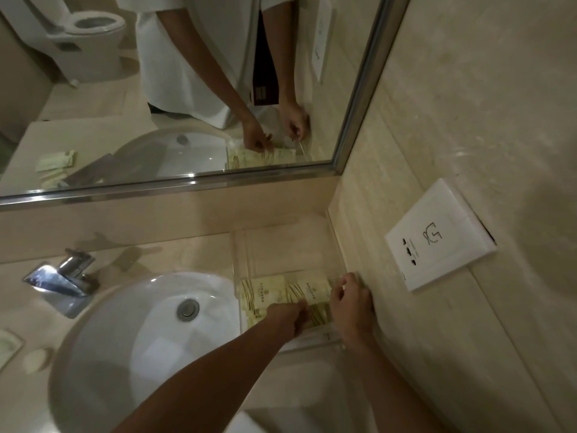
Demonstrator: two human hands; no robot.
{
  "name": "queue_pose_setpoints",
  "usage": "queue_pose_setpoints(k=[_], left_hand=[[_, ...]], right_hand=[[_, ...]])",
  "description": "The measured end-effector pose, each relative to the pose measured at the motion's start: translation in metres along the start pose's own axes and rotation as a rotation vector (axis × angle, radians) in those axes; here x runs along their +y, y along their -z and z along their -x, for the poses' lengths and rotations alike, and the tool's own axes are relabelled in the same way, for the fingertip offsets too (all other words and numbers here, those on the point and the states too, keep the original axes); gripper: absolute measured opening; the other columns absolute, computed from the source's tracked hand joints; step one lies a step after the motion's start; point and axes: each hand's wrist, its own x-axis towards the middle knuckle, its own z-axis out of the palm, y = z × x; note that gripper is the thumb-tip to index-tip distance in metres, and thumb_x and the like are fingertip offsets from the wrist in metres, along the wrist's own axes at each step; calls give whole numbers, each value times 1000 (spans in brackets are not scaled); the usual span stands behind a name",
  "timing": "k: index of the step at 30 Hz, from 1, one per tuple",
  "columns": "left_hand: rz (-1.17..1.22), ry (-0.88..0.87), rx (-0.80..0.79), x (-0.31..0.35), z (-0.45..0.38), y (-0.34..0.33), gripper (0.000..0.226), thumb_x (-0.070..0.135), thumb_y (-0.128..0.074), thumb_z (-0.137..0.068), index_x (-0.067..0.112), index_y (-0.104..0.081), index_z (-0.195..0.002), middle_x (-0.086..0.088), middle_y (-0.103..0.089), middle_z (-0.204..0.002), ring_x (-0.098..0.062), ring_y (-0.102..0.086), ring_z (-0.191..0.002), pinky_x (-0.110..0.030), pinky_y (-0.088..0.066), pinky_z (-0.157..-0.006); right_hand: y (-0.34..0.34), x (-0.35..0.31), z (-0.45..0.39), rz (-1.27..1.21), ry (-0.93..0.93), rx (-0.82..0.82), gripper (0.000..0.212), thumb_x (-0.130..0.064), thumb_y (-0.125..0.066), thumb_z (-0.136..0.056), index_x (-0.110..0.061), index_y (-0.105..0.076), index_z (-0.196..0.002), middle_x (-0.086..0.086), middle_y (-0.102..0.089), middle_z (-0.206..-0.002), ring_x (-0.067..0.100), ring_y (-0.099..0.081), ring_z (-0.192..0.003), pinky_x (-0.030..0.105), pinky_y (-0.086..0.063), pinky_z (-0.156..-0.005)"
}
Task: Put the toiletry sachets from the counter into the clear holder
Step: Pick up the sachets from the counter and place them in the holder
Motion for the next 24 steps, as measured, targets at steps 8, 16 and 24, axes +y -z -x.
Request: queue_pose_setpoints(k=[8, 16, 24], left_hand=[[64, 36, 11, 2, 5, -1, 20, 27, -69, -86, 8, -68, -90, -3, -67, -67, -14, -63, -50, -20, -40, -49], [-15, 44, -36, 0, 11, 13, 20, 29, -68, -86, 10, -67, -90, -2, -69, -70, -13, -64, -53, -21, -39, -50], [-512, -252, 51, 26, 23, 82, 12, 13, -64, -84, 1, -66, -82, -6, -66, -65, -14, -61, -44, -18, -41, -43]], right_hand=[[-4, 1, 0, 62, -19, -54, 8, -16, -57, -87, -13, -59, -95, 10, -69, -86, 25, -66, -77, 26, -46, -57], [-7, 3, -1, 106, 15, -67, 11, -17, -57, -87, -13, -60, -96, 9, -70, -84, 24, -66, -77, 24, -43, -56], [-8, -20, -3, 209, 110, -215, 7, -22, -58, -88, -16, -56, -91, 5, -67, -88, 24, -65, -81, 29, -46, -60]])
